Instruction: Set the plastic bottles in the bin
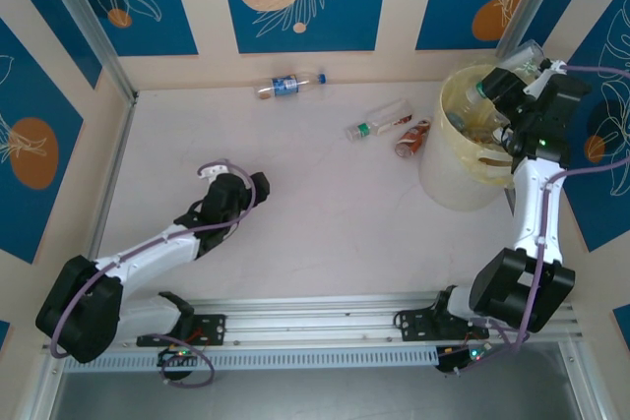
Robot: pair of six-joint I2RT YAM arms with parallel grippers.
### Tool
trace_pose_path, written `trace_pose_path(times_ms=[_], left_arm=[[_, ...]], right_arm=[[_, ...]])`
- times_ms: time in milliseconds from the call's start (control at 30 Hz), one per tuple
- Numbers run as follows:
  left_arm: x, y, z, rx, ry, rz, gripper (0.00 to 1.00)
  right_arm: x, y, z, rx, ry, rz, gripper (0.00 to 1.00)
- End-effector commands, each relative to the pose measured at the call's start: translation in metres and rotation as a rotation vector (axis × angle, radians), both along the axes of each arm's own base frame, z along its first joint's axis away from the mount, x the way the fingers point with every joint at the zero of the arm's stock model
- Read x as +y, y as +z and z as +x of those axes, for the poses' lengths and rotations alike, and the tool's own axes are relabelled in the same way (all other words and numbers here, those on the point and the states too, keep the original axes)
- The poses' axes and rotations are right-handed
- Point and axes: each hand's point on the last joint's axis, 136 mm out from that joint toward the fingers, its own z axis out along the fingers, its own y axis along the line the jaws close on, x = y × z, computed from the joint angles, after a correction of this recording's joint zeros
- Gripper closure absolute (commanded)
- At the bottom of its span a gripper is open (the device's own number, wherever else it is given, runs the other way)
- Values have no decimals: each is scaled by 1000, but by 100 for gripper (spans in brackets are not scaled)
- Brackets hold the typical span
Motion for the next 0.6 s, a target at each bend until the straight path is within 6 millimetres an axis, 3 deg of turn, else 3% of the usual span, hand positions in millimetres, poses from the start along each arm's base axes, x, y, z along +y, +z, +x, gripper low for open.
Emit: trace_pose_path(times_ms=[0,200,333,500,567], left_arm=[[2,1,5,-5,5,-13,0],[1,-3,6,4,1,-14,0],[1,-5,7,9,1,-17,0],[2,-6,8,11,4,-22,0],[2,-8,8,16,5,-23,0]], right_arm=[[-31,12,-10,-20,-162,-139,42],[-55,-26,-4,122,-247,-209,42],[-56,-47,11,177,-203,-258,31],[-41,-29,9,130,-170,-319,18],[-35,-21,4,116,-151,-322,1]])
